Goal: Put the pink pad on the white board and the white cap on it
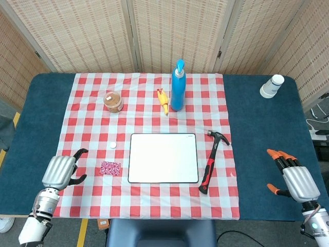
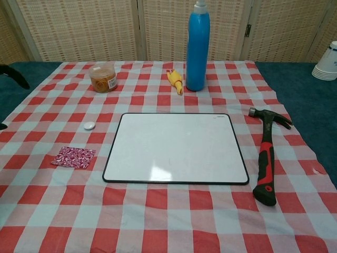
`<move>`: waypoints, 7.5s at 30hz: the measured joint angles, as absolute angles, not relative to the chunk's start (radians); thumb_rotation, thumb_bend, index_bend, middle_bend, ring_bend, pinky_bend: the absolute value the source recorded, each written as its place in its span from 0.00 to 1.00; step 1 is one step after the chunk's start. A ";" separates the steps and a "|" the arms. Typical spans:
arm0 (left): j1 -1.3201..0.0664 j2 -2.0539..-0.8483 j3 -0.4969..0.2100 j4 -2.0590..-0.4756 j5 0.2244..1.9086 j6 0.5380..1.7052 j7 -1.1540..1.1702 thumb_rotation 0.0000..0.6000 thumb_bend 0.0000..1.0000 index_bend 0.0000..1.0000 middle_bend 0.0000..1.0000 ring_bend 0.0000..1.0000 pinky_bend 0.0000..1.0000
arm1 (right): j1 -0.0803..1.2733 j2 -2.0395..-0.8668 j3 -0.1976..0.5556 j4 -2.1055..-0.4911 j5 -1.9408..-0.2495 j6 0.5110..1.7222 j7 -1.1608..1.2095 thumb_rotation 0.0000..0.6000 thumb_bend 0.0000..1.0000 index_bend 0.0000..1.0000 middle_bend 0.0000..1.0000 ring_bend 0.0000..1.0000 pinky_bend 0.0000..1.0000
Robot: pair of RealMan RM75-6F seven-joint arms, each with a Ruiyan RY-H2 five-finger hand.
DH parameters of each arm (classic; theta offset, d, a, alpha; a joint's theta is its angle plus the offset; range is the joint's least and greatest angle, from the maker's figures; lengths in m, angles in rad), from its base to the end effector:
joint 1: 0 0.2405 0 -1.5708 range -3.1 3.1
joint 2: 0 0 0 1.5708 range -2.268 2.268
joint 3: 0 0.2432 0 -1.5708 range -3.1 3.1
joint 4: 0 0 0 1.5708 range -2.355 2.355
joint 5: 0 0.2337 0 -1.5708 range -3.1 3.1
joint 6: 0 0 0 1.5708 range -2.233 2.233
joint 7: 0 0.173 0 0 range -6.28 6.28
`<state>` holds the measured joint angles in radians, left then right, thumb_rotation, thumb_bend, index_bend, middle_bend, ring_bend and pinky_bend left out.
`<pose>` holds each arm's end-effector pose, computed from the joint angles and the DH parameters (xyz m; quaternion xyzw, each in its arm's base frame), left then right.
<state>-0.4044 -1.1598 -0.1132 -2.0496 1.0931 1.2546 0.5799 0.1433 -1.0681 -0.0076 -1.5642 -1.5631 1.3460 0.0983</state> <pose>-0.1797 0.2703 0.0625 -0.6752 -0.4111 -0.3217 0.5212 -0.3203 -0.2145 0.1195 0.6542 -0.4132 0.3499 0.5281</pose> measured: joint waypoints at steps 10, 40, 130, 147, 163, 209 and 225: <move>-0.540 -1.351 -0.089 -1.985 0.892 1.219 0.920 1.00 0.23 0.22 1.00 1.00 1.00 | 0.155 -1.074 -0.006 -1.566 -1.557 1.326 0.079 1.00 0.13 0.00 0.12 0.09 0.18; -0.683 -1.516 -0.075 -1.782 0.692 1.202 0.939 1.00 0.24 0.25 1.00 1.00 1.00 | 0.152 -1.072 0.007 -1.564 -1.532 1.345 0.089 1.00 0.13 0.00 0.12 0.09 0.18; -1.091 -1.906 -0.269 -1.429 0.410 1.166 1.207 1.00 0.29 0.46 1.00 1.00 1.00 | 0.149 -1.051 0.021 -1.554 -1.510 1.344 0.144 1.00 0.13 0.00 0.12 0.09 0.18; -1.192 -1.979 -0.334 -1.336 0.358 1.139 1.236 1.00 0.29 0.42 1.00 1.00 1.00 | 0.151 -1.042 0.029 -1.545 -1.496 1.337 0.173 1.00 0.13 0.00 0.12 0.09 0.18; -1.173 -1.901 -0.310 -1.401 0.355 1.141 1.218 1.00 0.24 0.23 1.00 1.00 1.00 | 0.152 -1.047 0.029 -1.547 -1.496 1.333 0.161 1.00 0.13 0.00 0.12 0.09 0.18; -1.008 -1.770 -0.234 -1.155 0.345 1.034 1.046 1.00 0.28 0.42 1.00 1.00 1.00 | 0.151 -1.068 0.035 -1.542 -1.492 1.343 0.127 1.00 0.13 0.00 0.12 0.09 0.18; -1.002 -1.778 -0.243 -1.148 0.350 1.026 1.049 1.00 0.29 0.46 1.00 1.00 1.00 | 0.152 -1.066 0.036 -1.545 -1.484 1.335 0.123 1.00 0.13 0.00 0.12 0.09 0.18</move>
<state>-1.0022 -1.7780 -0.2428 -1.1475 0.3496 1.0260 1.0493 0.1520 -1.0655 0.0356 -1.5455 -1.4843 1.3353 0.1227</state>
